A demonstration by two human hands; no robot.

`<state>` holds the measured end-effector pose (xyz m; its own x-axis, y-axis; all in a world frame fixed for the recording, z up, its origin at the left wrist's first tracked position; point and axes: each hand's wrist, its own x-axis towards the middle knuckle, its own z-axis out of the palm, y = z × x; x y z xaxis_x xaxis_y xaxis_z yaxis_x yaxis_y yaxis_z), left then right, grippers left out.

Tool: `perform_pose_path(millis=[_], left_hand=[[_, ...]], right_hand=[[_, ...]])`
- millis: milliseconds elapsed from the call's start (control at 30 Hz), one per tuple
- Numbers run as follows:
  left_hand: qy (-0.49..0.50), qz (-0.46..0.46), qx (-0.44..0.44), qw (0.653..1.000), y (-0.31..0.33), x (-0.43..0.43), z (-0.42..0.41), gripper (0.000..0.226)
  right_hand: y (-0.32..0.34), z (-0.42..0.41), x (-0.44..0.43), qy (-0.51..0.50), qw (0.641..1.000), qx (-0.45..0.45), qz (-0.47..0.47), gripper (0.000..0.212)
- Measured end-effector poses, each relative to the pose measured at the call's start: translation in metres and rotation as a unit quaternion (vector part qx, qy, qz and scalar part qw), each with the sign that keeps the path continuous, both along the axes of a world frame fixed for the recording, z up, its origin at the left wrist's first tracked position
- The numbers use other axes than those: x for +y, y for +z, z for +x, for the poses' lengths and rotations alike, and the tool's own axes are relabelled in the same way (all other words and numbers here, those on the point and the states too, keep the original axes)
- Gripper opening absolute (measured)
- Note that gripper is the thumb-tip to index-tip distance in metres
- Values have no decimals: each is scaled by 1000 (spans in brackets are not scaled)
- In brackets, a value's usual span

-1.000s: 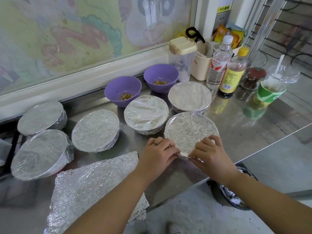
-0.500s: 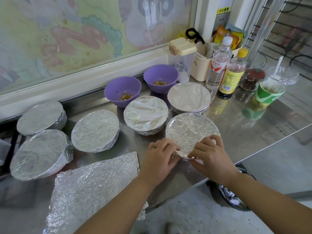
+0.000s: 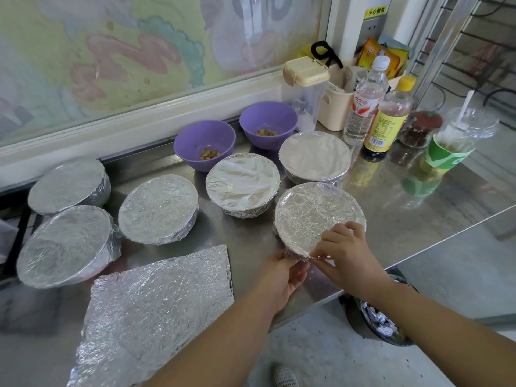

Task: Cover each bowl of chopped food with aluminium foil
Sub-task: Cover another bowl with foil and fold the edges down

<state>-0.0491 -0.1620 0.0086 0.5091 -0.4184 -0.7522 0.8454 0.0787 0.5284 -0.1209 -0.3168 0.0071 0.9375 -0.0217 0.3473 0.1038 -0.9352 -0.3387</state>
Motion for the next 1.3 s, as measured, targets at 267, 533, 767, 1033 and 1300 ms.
perform_pose_path(millis=[267,533,767,1033,1300], left_hand=[[8,18,-4,1000,-9,-11,-12,18],[57,40,49,996,1,-16,-12,9],[97,14,83,992,7,-16,-5,16],[-7,74,38,996,7,23,15,15],[-43,88,-56,994,15,9,30,20]], right_hand=[[-1,5,8,7,1000,1,8,15],[-6,8,9,0,999,14,32,23],[-7,13,7,1,999,7,39,15],[0,-2,-16,11,1000,1,-14,19],[13,13,12,-20,998,-29,-57,25]])
